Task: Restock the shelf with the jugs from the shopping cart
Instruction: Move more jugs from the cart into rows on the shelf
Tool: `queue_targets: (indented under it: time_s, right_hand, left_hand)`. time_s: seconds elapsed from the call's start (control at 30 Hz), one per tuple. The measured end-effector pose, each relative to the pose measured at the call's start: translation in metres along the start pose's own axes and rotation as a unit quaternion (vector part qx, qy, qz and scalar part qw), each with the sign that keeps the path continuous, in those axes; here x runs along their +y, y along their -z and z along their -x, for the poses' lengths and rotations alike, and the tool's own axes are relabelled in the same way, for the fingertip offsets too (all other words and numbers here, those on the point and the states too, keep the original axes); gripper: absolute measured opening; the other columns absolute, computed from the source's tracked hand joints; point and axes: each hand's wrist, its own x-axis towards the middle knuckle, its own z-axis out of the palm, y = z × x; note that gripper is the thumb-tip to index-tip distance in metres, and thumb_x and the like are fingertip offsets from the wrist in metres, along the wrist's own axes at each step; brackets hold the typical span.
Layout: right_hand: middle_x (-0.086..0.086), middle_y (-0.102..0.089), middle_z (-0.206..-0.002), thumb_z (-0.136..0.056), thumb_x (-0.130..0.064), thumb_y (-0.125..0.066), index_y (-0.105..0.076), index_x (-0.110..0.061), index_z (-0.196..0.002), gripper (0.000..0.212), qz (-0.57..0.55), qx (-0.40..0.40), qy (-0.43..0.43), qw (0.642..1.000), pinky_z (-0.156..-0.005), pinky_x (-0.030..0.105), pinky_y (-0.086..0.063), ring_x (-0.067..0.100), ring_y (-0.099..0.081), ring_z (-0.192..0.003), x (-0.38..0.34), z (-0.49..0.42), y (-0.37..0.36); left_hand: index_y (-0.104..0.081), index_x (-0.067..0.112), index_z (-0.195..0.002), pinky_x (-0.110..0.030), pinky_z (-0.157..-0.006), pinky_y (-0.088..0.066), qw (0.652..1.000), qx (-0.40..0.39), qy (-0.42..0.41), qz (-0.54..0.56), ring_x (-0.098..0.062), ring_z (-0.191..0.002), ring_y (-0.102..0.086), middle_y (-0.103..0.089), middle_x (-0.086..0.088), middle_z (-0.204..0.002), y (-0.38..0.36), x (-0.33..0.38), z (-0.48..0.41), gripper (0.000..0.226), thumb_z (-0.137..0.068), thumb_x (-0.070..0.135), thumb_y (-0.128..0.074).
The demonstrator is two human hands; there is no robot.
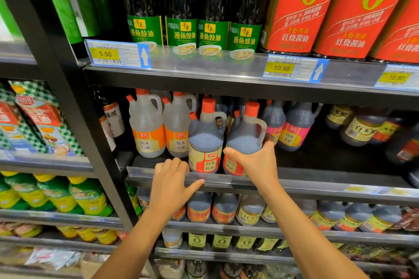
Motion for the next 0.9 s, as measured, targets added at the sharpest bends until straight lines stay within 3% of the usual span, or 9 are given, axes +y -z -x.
queue_targets:
  time_s: [0.27,0.4,0.5,0.57,0.63,0.7,0.8,0.9]
  right_hand:
    - [-0.001,-0.055,-0.123,-0.060,-0.046,-0.094,-0.033,-0.028,-0.120,0.087,-0.020,0.001,0.020,1.000,-0.091,0.037,-0.055,0.018,-0.058,-0.114,0.003,0.005,-0.007]
    - [0.001,-0.059,-0.119,-0.063,-0.048,-0.091,-0.034,-0.027,-0.116,0.081,-0.005,-0.003,0.013,1.000,-0.085,0.038,-0.059,0.017,-0.062,-0.108,0.002,0.011,-0.006]
    - [-0.001,-0.063,-0.117,-0.077,-0.045,-0.085,-0.043,-0.016,-0.119,0.066,0.047,-0.032,0.025,0.998,-0.077,0.020,-0.055,0.006,-0.062,-0.101,0.005,0.017,0.002]
    - [-0.001,-0.064,-0.121,-0.086,-0.046,-0.078,-0.050,-0.016,-0.125,0.057,0.114,-0.053,0.056,0.990,-0.081,0.019,-0.053,0.010,-0.062,-0.107,0.011,0.025,0.014]
    - [0.005,-0.061,-0.135,-0.091,-0.046,-0.070,-0.052,-0.015,-0.138,0.060,0.225,-0.065,0.082,0.969,-0.098,0.037,-0.052,0.022,-0.057,-0.124,0.019,0.037,0.031]
    - [0.009,-0.058,-0.140,-0.095,-0.042,-0.064,-0.052,-0.012,-0.143,0.058,0.348,-0.062,0.109,0.929,-0.105,0.044,-0.047,0.028,-0.053,-0.131,0.027,0.053,0.054]
    - [0.008,-0.065,-0.124,-0.100,-0.035,-0.055,-0.058,-0.014,-0.132,0.039,0.473,-0.071,0.138,0.867,-0.095,0.044,-0.048,0.031,-0.059,-0.117,0.042,0.086,0.101]
    - [0.007,-0.067,-0.117,-0.102,-0.033,-0.048,-0.059,-0.016,-0.128,0.033,0.533,-0.086,0.096,0.836,-0.087,0.042,-0.052,0.031,-0.062,-0.108,0.066,0.131,0.161]
  left_hand:
    - [-0.053,0.022,-0.079,-0.035,-0.073,-0.032,1.000,-0.010,-0.009,0.002,-0.020,-0.078,-0.047,-0.049,0.004,-0.080,0.003,-0.001,0.001,0.047,-0.085,0.068,-0.053]
    - [-0.055,0.020,-0.081,-0.037,-0.072,-0.032,0.999,-0.027,-0.012,-0.015,-0.021,-0.078,-0.047,-0.051,0.002,-0.081,0.003,-0.001,0.001,0.047,-0.086,0.066,-0.049]
    - [-0.056,0.018,-0.085,-0.038,-0.074,-0.036,0.999,-0.046,-0.016,0.001,-0.024,-0.080,-0.050,-0.054,0.000,-0.084,0.008,-0.002,0.002,0.041,-0.088,0.058,-0.055]
    - [-0.060,0.015,-0.093,-0.040,-0.078,-0.040,0.998,-0.035,-0.009,0.049,-0.027,-0.085,-0.054,-0.058,-0.002,-0.090,0.017,0.002,0.004,0.033,-0.086,0.046,-0.067]
    - [-0.060,0.012,-0.102,-0.041,-0.080,-0.043,0.996,-0.009,0.003,0.089,-0.029,-0.093,-0.055,-0.060,-0.005,-0.098,0.031,0.012,0.009,0.031,-0.084,0.034,-0.073]
    - [-0.059,0.011,-0.103,-0.041,-0.078,-0.044,0.996,0.005,-0.018,0.087,-0.030,-0.092,-0.055,-0.059,-0.007,-0.098,0.046,0.029,0.017,0.027,-0.084,0.026,-0.071]
    - [-0.060,0.015,-0.109,-0.040,-0.073,-0.046,0.990,-0.078,-0.080,0.090,-0.028,-0.090,-0.060,-0.063,-0.004,-0.098,0.059,0.070,0.035,0.025,-0.088,0.027,-0.065]
    - [-0.056,0.019,-0.111,-0.040,-0.078,-0.051,0.969,-0.201,-0.123,0.070,-0.026,-0.098,-0.061,-0.061,-0.001,-0.105,0.059,0.130,0.061,0.022,-0.095,0.034,-0.052]
